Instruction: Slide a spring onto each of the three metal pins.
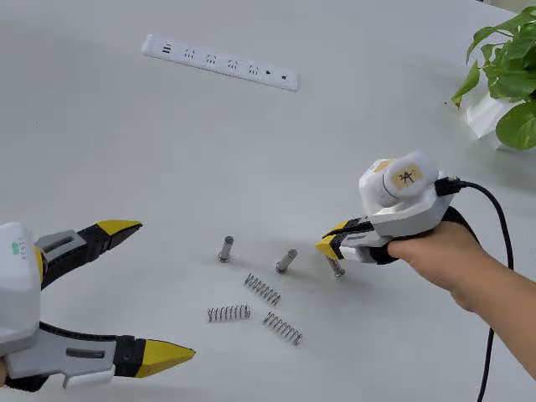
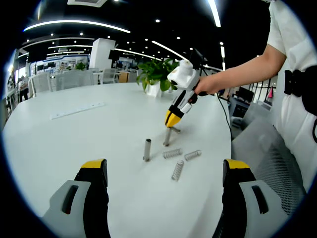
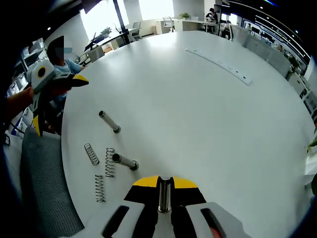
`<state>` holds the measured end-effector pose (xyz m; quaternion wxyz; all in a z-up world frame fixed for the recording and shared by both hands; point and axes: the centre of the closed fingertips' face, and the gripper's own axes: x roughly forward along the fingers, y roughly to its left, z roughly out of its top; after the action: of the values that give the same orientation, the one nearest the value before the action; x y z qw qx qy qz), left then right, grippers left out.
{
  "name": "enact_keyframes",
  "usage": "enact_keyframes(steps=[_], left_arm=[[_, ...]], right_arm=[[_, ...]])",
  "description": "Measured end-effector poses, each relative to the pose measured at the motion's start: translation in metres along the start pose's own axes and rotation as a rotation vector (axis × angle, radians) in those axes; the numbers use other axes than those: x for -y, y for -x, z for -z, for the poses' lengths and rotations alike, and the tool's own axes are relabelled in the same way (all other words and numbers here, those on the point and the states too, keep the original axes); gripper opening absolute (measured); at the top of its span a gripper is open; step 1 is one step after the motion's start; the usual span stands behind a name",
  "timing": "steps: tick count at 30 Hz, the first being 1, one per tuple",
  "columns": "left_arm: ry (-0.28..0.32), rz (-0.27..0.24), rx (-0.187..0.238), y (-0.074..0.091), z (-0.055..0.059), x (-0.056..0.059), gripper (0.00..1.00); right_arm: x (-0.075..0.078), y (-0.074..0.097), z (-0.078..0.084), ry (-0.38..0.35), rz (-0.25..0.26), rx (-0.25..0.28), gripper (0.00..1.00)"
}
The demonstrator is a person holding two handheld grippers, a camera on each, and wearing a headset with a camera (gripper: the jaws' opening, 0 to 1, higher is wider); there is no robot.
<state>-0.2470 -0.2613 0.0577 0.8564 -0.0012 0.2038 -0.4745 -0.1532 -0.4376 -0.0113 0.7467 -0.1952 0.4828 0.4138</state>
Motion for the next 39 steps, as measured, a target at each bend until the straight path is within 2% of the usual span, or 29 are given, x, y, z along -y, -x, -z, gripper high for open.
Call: enact_keyframes(steps=[8,21,39], left_arm=[[-0.006,0.001,-0.002,0.001,-0.002,0.001,0.96],[-0.016,0.011,-0.016,0.0,-0.002,0.005,0.96],[-0.033,0.017,-0.037,-0.001,0.0,0.005,0.96]], right_arm=[[0.0,0.011,0.003,-0.002,0.014,0.026,0.05],[0.002,0.027,0.011,-0.055,0.052,0.089,0.05],[0.0,0.037,0.025,-0.08,0.063,0.11,0.05]])
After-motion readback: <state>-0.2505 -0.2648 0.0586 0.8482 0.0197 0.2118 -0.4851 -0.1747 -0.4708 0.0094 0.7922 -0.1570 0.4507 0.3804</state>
